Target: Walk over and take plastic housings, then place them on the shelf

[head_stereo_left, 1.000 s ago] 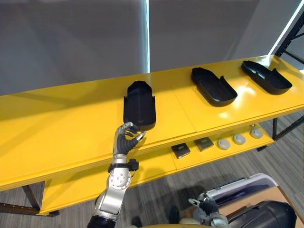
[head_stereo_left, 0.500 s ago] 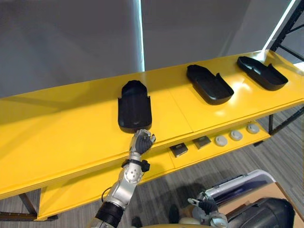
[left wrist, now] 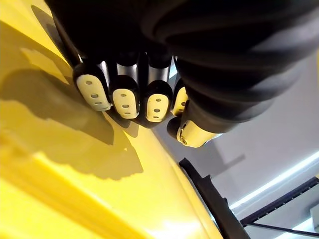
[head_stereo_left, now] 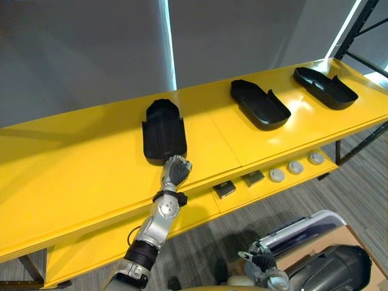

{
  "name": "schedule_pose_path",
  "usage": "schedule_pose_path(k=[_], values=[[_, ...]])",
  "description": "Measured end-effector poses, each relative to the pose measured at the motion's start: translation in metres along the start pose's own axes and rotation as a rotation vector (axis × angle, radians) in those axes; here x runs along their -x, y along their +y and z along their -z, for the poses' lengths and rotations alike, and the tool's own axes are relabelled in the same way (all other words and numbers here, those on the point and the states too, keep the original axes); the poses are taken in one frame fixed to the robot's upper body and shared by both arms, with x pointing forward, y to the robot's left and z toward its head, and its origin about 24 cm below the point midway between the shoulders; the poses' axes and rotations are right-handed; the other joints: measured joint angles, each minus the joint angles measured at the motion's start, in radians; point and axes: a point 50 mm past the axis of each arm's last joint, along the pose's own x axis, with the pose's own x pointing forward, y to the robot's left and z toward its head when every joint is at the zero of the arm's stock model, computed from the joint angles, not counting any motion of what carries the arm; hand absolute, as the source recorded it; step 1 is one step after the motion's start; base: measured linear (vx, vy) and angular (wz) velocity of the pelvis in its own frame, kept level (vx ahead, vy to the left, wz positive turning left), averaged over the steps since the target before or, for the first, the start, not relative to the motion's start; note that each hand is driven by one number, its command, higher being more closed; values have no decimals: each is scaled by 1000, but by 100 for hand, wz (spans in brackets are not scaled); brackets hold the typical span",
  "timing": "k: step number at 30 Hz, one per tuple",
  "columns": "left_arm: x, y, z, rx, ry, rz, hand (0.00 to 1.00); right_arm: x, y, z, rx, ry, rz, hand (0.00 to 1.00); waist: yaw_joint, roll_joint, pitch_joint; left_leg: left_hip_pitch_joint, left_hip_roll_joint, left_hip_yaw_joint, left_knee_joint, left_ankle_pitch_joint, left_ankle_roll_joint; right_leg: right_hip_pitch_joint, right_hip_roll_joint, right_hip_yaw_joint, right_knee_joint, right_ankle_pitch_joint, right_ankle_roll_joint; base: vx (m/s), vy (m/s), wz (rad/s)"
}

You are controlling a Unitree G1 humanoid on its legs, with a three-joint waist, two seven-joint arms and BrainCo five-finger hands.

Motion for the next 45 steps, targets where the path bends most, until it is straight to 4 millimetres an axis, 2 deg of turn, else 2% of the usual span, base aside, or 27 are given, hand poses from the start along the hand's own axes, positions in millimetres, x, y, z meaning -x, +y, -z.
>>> schedule_pose_path(k=[5,10,13,15,17,18,19,20,21,23,24,26,28,29,30,32,34,35,36,37,38,41,45], values=[[-7,6,-6,-7,-25,-18,100,-1,2,-3,-2,-10,-6,0,-24,0,0,-6,0,1,0,-1,6,-1,0,0,0,3,-3,0,0,0],[-8,10,-14,5,-58,-37,100,-1,2,-3,-3,-9,-6,0,-24,0,0,-4,-2,0,0,-2,8,3,-1,-4,1,5,-3,3,3,0],[-5,29,-40,42,-178,-109,100,-1,2,-4,-2,-9,-2,0,-23,2,1,1,-3,-12,0,-2,8,13,-4,-19,4,4,-3,-8,4,11],[4,45,-62,109,-299,-170,100,-2,0,-2,0,-3,2,0,-19,5,1,7,-4,-25,1,-2,9,24,-7,-25,4,3,-1,-23,7,18],[18,74,-89,191,-455,-282,100,-1,-3,1,-2,9,9,0,7,9,3,6,-7,-36,2,-2,9,29,-10,-29,4,3,-1,-50,10,14],[22,84,-91,204,-479,-323,100,-1,-4,1,0,11,12,0,9,10,3,5,-8,-41,5,-2,9,32,-11,-33,4,3,-1,-61,3,18],[31,104,-93,227,-515,-415,100,-2,-6,2,3,16,18,0,12,13,2,5,-8,-55,8,-2,9,40,-13,-45,4,2,0,-59,-3,28],[40,125,-91,241,-535,-516,100,-2,-9,3,7,24,26,0,26,17,2,6,-9,-65,8,-2,9,45,-14,-56,4,1,0,-60,-5,28],[45,137,-88,245,-537,-569,100,-2,-11,4,8,28,31,0,34,19,3,6,-9,-70,9,-2,8,47,-14,-59,4,1,0,-44,-5,32],[71,180,-62,277,-492,-815,100,-1,-15,7,6,45,48,0,53,25,3,6,-12,-108,10,-4,6,62,-17,-85,4,-5,0,-50,-4,34],[77,189,-54,287,-470,-872,100,-1,-17,9,8,52,51,0,62,25,3,6,-12,-114,10,-4,6,65,-17,-88,4,-6,0,-66,-4,27],[105,212,-22,319,-360,-1049,100,0,-22,14,-10,76,75,0,87,24,2,3,-15,-140,7,-5,8,77,-20,-112,4,-16,4,-49,-2,30],[127,216,0,343,-267,-1115,100,1,-25,18,-19,100,88,0,102,19,0,2,-18,-158,6,-5,8,88,-24,-133,4,-22,4,-16,5,34],[138,213,15,342,-184,-1133,100,3,-28,22,-36,113,101,0,118,16,-3,7,-19,-165,-1,-4,9,95,-25,-142,5,-31,10,-4,9,29],[144,209,23,349,-136,-1130,100,4,-28,24,-42,118,107,0,124,14,-7,9,-19,-166,-6,-1,13,96,-25,-146,5,-33,11,7,4,22],[161,194,51,371,42,-1114,100,6,-28,27,-54,131,116,0,140,10,-9,7,-20,-170,-6,0,13,101,-29,-163,5,-39,16,21,4,19],[180,163,94,433,319,-1032,100,9,-29,31,-61,146,122,0,143,4,-18,7,-20,-171,0,2,11,107,-31,-180,5,-41,13,38,12,17],[184,154,105,442,394,-998,100,10,-29,32,-61,149,122,0,143,3,-21,7,-20,-171,0,2,10,108,-31,-182,5,-41,13,40,6,7],[194,125,129,470,575,-882,0,11,-28,33,-58,155,119,0,143,1,-31,8,-19,-170,1,2,10,109,-31,-188,6,-41,12,0,0,0],[197,113,136,480,634,-835,0,12,-28,33,-56,154,118,0,143,0,-33,10,-19,-170,1,4,13,112,-31,-189,7,-41,13,0,0,0],[200,90,147,511,728,-723,0,13,-28,33,-56,148,119,0,143,0,-33,18,-17,-168,6,5,15,116,-32,-189,19,-49,13,0,0,0],[210,41,163,556,894,-478,0,17,-26,32,-58,125,113,0,137,4,-41,39,-13,-157,10,-2,12,123,-33,-183,42,-67,16,-1,3,-7],[219,16,170,567,987,-359,0,13,-11,14,-90,43,73,0,140,7,-41,41,-5,-135,23,-13,6,120,-26,-164,50,-75,15,-37,-7,-14]])
